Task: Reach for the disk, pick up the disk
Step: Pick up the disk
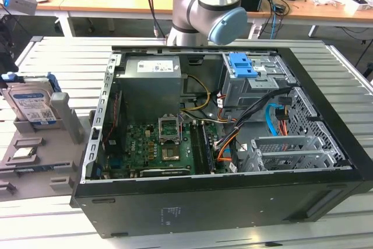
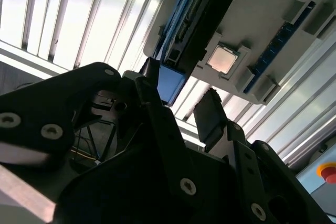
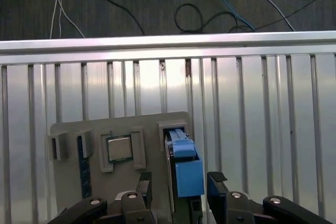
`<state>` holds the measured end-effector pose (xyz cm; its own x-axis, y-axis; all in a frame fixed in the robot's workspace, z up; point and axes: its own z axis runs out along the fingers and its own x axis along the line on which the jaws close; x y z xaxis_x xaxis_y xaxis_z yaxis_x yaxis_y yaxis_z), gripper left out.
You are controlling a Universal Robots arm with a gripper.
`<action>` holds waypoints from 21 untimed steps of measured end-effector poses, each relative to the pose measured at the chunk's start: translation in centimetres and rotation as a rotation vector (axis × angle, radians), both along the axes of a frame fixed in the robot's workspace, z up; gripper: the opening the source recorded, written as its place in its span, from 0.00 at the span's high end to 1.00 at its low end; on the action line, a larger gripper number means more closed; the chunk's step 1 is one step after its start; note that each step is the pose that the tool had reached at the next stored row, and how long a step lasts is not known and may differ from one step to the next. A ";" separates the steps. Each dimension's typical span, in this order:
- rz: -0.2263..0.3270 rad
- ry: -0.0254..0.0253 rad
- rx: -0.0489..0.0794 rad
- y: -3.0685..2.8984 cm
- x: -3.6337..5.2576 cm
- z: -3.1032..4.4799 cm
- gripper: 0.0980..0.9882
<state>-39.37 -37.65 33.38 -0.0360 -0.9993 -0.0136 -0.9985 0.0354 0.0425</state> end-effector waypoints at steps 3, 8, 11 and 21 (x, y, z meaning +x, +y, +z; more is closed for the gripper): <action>0.007 0.0015 0.000 0.08 0.02 -0.35 0.50; 0.015 0.0051 0.000 0.13 0.11 -1.10 0.50; 0.019 0.0079 0.000 0.13 0.19 -1.77 0.50; 0.056 0.0095 0.000 0.67 0.25 -3.57 0.50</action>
